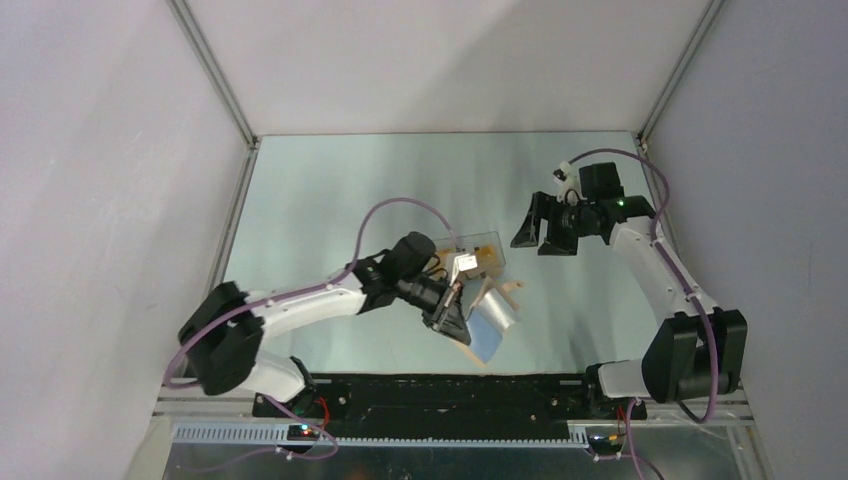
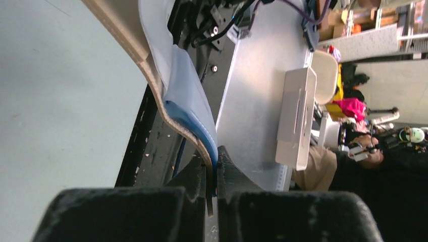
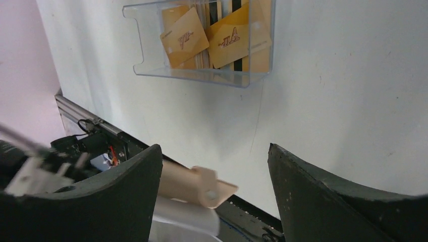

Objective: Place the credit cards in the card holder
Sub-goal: Place the card holder at the center of the board.

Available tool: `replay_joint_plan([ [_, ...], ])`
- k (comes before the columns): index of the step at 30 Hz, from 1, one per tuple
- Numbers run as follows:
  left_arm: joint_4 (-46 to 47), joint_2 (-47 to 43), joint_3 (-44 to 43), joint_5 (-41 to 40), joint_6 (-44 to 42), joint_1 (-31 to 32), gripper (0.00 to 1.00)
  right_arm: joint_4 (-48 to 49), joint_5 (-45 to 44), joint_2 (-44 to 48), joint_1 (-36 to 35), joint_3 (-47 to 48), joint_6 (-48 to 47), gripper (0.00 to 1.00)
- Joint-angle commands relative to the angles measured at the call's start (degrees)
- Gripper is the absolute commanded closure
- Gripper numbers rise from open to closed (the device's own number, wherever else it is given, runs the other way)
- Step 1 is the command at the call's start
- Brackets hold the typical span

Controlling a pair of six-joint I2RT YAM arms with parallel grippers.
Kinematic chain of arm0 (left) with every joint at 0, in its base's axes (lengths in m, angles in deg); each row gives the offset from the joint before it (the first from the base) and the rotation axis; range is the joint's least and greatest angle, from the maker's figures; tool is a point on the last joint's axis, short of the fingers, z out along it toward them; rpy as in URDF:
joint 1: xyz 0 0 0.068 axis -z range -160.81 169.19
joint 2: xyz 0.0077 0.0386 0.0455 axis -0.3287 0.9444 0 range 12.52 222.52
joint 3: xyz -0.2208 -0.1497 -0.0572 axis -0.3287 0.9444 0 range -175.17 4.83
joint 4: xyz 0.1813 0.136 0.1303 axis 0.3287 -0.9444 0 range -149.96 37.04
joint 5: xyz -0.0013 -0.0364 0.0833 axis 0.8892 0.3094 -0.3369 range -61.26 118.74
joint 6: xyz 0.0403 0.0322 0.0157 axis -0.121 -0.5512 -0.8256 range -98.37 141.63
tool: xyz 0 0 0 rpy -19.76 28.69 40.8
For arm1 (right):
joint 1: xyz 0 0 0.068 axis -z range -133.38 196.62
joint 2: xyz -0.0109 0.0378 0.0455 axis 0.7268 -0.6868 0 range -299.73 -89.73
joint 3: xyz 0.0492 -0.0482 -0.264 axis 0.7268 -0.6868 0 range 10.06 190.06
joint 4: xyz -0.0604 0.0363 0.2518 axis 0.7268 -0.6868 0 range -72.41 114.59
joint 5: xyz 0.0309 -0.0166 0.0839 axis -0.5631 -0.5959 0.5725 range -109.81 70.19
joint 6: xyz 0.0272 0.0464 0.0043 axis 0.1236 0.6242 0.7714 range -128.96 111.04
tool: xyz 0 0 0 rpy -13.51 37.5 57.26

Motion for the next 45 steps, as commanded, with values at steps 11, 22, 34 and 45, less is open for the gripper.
replay_joint_plan([
  [11, -8.9, 18.4, -10.4, 3.8, -4.2, 3.0, 0.75, 1.0, 3.8, 6.1, 3.6, -5.8, 0.7, 0.19],
  [22, -21.8, 15.9, -15.3, -14.3, -7.9, 0.1, 0.27, 0.1, 3.2, 6.7, 3.1, -5.9, 0.2, 0.19],
  [34, -25.1, 1.7, -14.2, -33.4, -5.2, -5.4, 0.18, 2.9, 2.3, 4.9, -2.8, -4.3, 2.2, 0.19],
  [45, -15.2, -11.7, -1.8, -34.1, 6.3, -19.3, 0.15, 5.9, 0.3, -7.3, -12.3, 6.8, 5.0, 0.23],
])
